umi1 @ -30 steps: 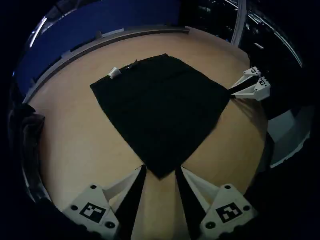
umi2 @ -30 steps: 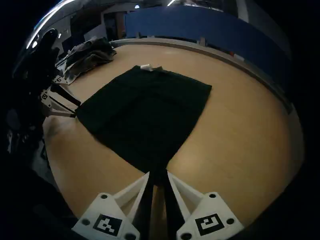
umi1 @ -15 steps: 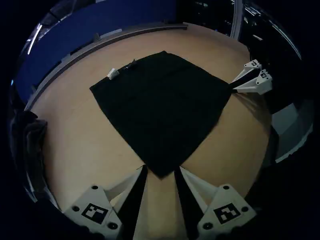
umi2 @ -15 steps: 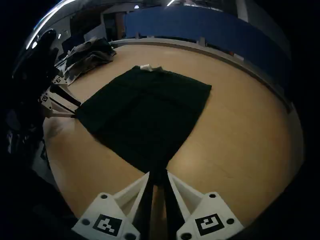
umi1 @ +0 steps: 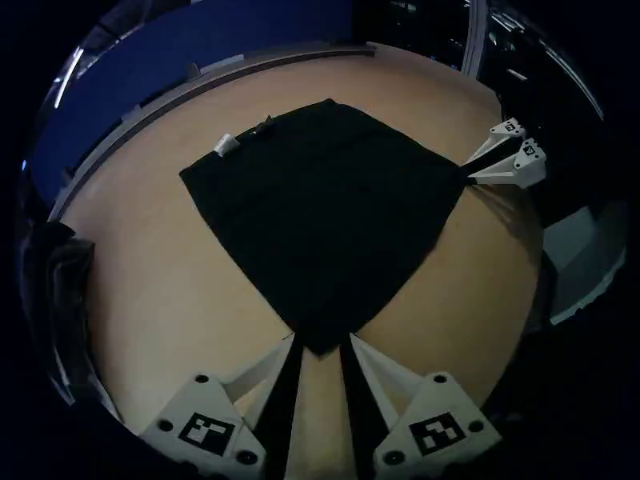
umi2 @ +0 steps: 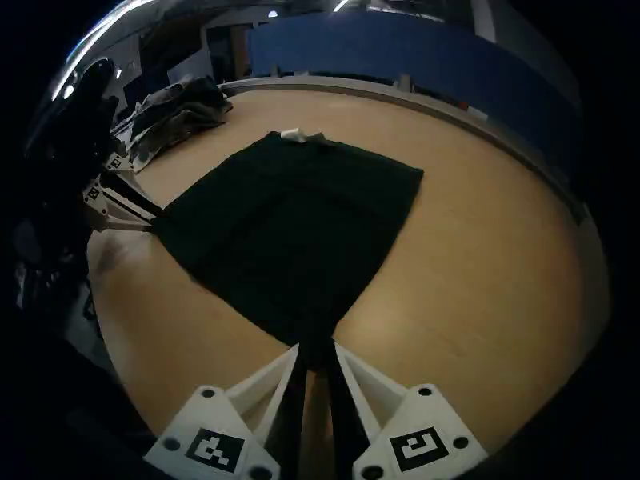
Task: Fold towel
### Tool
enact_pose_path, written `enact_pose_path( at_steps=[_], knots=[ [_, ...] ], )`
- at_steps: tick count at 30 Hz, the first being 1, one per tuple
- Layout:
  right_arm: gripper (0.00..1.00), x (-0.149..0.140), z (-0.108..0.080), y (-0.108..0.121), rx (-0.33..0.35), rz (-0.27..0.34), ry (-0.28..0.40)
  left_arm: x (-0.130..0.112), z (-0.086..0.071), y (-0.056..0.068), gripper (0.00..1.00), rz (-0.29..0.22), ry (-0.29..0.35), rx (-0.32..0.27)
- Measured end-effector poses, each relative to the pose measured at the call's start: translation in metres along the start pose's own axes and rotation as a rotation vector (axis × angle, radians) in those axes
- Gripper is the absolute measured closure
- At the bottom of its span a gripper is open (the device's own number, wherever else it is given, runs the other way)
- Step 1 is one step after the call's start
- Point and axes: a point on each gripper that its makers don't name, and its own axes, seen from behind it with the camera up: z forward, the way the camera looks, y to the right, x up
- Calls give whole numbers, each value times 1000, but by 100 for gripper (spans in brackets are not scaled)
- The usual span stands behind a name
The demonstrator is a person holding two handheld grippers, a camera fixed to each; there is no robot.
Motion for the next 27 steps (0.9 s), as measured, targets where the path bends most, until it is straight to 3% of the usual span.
enact_pose_path(
  at_steps=[12, 18, 27],
  knots=[
    [86, 0, 1, -1, 13, 11, -9, 3, -1, -7, 93, -25, 9, 12],
    [88, 1, -2, -1, 14, 20, -4, 4, -2, -7, 94, -17, 16, 19],
    [88, 6, -9, 2, 12, 29, 5, 10, -8, -7, 95, -49, 25, 12]
  ],
)
